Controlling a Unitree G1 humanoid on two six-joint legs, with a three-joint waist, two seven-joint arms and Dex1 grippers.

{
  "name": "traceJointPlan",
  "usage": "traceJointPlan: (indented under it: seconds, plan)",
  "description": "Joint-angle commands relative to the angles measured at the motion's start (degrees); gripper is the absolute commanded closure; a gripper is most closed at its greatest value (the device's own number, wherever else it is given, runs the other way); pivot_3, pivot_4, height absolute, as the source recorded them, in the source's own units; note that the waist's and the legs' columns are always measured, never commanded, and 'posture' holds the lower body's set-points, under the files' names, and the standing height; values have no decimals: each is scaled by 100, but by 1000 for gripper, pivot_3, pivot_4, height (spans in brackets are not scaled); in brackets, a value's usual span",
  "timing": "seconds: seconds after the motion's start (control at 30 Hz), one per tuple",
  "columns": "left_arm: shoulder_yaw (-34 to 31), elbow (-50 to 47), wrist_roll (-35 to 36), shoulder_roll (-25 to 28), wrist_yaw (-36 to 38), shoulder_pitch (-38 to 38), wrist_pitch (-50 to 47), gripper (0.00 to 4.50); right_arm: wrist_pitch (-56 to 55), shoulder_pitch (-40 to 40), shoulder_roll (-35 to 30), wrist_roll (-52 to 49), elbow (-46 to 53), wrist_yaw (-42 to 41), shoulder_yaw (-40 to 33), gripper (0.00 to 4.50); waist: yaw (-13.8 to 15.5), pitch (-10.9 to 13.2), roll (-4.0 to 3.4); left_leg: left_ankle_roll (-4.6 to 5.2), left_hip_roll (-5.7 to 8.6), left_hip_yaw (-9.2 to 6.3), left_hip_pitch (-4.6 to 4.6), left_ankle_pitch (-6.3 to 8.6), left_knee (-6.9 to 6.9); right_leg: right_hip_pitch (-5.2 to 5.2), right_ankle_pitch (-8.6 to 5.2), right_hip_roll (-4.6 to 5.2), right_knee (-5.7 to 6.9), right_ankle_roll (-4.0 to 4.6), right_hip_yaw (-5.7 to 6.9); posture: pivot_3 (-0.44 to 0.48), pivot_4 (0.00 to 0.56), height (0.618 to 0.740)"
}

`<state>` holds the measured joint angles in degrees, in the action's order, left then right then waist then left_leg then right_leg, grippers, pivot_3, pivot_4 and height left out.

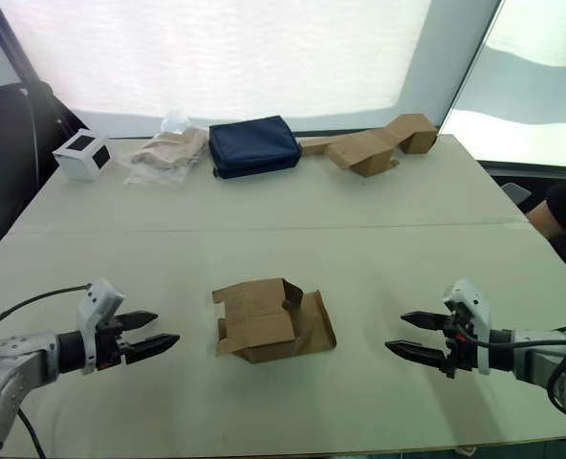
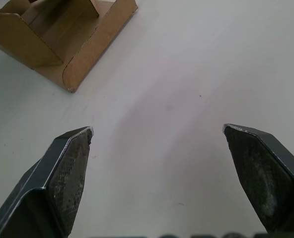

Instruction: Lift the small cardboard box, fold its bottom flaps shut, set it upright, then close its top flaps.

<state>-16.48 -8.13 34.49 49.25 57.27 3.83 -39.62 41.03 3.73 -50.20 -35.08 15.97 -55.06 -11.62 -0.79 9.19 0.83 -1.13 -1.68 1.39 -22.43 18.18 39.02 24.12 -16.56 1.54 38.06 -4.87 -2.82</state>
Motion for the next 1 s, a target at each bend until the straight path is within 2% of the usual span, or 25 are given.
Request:
traceJointPlan:
  seconds: [0.03, 0.5, 0.67, 0.87, 1.0]
  plan:
    - [-19, 19, -112, 25, -9, -101, 207, 0, -20, -84, -24, -1, 119, 31, -87, 69, -2, 0, 0, 0, 0, 0, 0, 0, 0, 0, 0, 0, 0, 0, 0, 0, 150, 740]
    - [-139, 96, -96, -90, -228, -259, 169, 0, -86, -159, 68, -8, 74, -16, -60, 69, -1, 0, 0, 0, 0, 0, 1, 0, 2, 0, 0, 0, 3, -1, 0, 0, 150, 740]
    - [-199, 85, -156, -193, -567, -454, 202, 0, -170, -276, 77, 162, -50, 64, -16, 69, 0, 0, 0, 0, 0, 0, 1, 0, 2, 0, 1, 0, 3, -1, 0, 0, 150, 740]
    - [-422, -1, 440, -308, -722, -631, -516, 0, -137, -439, -56, 122, -28, -29, -194, 69, -7, 0, 0, 0, 1, 0, 0, 0, 4, 0, 1, 2, 5, -2, 0, 0, 150, 740]
    - [-577, -17, 1535, -31, -212, -564, -1906, 0, 148, -409, -283, -170, 597, -192, -287, 69, -17, 0, 0, 0, 0, -1, 1, 0, 4, 1, 1, 1, 8, -2, 0, 0, 150, 740]
